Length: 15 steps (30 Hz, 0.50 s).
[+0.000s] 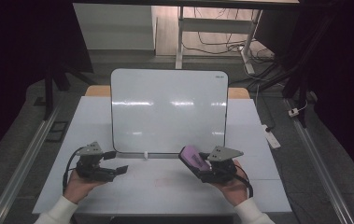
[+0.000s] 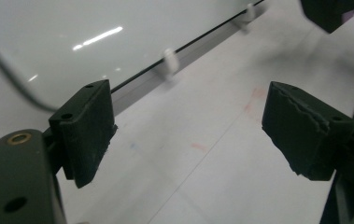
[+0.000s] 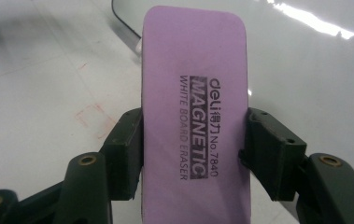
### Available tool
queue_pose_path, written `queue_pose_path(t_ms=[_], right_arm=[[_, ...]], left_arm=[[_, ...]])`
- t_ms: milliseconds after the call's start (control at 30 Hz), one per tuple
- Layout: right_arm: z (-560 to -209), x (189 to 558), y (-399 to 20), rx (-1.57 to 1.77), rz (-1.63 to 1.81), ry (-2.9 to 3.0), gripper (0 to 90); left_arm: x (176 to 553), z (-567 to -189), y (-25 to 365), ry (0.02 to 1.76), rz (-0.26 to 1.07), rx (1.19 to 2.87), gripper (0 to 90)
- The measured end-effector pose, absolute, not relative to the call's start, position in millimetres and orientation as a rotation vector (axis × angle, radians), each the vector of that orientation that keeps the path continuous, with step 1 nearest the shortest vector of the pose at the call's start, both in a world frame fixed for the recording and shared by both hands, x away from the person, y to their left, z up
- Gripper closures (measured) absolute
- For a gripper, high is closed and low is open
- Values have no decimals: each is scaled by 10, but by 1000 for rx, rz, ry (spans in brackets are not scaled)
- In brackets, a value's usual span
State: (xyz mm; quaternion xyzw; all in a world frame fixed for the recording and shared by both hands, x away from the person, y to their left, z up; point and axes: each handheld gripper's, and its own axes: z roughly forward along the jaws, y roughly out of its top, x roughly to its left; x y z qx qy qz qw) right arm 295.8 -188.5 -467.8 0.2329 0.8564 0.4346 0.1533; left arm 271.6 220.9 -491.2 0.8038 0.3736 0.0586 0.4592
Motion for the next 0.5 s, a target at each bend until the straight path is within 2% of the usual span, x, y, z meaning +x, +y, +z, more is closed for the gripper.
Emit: queue_pose_path(t_ms=[500], right_arm=[[-4729,2932,-1773,604,1234,2536,406]], left_arm=[[2943,-4729,1561,677,83,2083,169]])
